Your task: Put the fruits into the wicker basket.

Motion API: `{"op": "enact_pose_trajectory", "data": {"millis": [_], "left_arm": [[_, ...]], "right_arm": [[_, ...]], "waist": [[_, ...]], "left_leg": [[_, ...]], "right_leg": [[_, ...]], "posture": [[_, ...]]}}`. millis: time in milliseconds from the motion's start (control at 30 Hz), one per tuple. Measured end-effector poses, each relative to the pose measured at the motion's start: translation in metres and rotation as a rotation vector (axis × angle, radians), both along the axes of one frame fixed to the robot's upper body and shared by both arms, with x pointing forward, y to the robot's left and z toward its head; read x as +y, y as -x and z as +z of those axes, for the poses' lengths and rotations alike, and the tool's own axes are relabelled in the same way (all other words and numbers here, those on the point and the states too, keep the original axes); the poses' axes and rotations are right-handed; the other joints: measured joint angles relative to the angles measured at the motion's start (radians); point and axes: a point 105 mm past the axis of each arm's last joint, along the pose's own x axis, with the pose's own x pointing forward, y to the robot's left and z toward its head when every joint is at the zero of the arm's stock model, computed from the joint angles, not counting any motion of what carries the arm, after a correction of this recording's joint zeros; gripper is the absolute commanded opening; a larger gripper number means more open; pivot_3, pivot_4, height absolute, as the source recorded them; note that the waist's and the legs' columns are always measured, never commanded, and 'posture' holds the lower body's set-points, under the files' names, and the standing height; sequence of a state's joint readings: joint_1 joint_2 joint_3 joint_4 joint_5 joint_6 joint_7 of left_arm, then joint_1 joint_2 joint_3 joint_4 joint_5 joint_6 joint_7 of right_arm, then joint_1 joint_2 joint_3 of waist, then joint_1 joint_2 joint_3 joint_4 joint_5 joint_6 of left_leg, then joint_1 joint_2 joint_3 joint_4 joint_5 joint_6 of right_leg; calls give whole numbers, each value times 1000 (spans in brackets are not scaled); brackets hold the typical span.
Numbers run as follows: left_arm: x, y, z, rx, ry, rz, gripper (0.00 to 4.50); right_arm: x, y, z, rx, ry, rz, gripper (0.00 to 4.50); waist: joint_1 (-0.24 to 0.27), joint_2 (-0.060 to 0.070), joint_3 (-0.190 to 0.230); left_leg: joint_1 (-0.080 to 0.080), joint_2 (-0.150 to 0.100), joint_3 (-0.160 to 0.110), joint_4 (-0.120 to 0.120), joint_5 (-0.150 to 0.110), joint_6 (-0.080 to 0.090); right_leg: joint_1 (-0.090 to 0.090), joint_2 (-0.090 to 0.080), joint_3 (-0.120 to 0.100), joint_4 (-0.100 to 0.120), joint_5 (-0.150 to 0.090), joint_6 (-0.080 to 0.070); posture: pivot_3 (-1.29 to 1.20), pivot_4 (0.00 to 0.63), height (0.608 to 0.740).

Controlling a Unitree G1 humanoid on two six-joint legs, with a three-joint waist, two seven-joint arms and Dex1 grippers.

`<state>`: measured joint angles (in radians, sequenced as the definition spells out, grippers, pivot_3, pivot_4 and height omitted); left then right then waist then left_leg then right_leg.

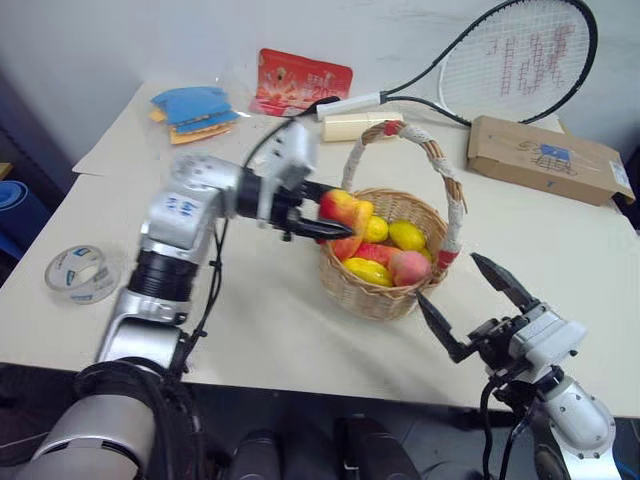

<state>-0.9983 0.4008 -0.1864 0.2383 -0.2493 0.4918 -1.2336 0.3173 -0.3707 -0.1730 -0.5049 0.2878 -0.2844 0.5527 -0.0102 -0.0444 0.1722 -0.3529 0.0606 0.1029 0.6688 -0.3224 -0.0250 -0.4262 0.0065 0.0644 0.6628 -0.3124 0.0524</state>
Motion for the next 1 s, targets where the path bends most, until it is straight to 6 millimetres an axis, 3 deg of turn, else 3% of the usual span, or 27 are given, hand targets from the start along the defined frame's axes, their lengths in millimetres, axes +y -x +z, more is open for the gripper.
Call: {"op": "enact_pose_trajectory", "data": {"millis": [233,300,400,500,600,667,800,900,1000], "left_arm": [[-22,-5,-6,1,61,17,4470],[-16,-7,-6,-19,56,35,4470],[10,-10,-8,-35,59,87,4470],[52,-6,3,-50,132,123,4470],[97,18,17,-67,158,105,4470],[111,29,16,-50,142,109,4470],[131,53,-9,88,49,139,4470],[127,72,-18,154,34,97,4500],[122,80,-16,148,49,85,4500]], "right_arm": [[-8,5,0,23,-34,6,4500],[-7,6,2,60,-99,12,4500],[-1,7,14,108,-223,55,4500],[16,7,22,170,-196,171,4500],[24,-9,28,193,-147,203,4500],[25,-21,33,189,-145,199,4500],[26,-50,42,182,-121,176,4500],[23,-63,42,207,-115,169,3917],[25,-69,45,209,-116,199,2851]], "waist": [[-23,2,1],[-23,3,1],[-29,4,1],[-35,4,1],[-43,4,1],[-41,5,1],[-36,5,1],[-22,5,1],[-18,5,1]], "left_leg": [[1,2,-1,-3,0,-1],[1,2,-1,-3,1,-1],[1,3,0,-4,2,-4],[1,4,-1,-4,2,-4],[1,4,-2,-4,2,-4],[1,3,-3,-3,2,-3],[-1,2,-4,-4,0,0],[-3,3,-5,-4,0,1],[-3,2,-5,-3,-1,1]], "right_leg": [[-2,3,0,1,-1,-1],[-2,2,0,2,-1,-1],[-2,2,0,2,-1,-1],[-2,2,-1,3,-1,-2],[-2,1,-2,2,-2,-3],[-2,1,-2,2,-2,-3],[-2,0,-3,0,-2,-3],[-3,-1,-4,-2,-2,-3],[-3,-1,-4,-2,-2,-3]], "posture": [[0,150,740],[0,150,740],[0,150,740],[0,150,740],[0,150,740],[0,150,740],[0,150,740],[0,150,740],[0,150,740]]}}
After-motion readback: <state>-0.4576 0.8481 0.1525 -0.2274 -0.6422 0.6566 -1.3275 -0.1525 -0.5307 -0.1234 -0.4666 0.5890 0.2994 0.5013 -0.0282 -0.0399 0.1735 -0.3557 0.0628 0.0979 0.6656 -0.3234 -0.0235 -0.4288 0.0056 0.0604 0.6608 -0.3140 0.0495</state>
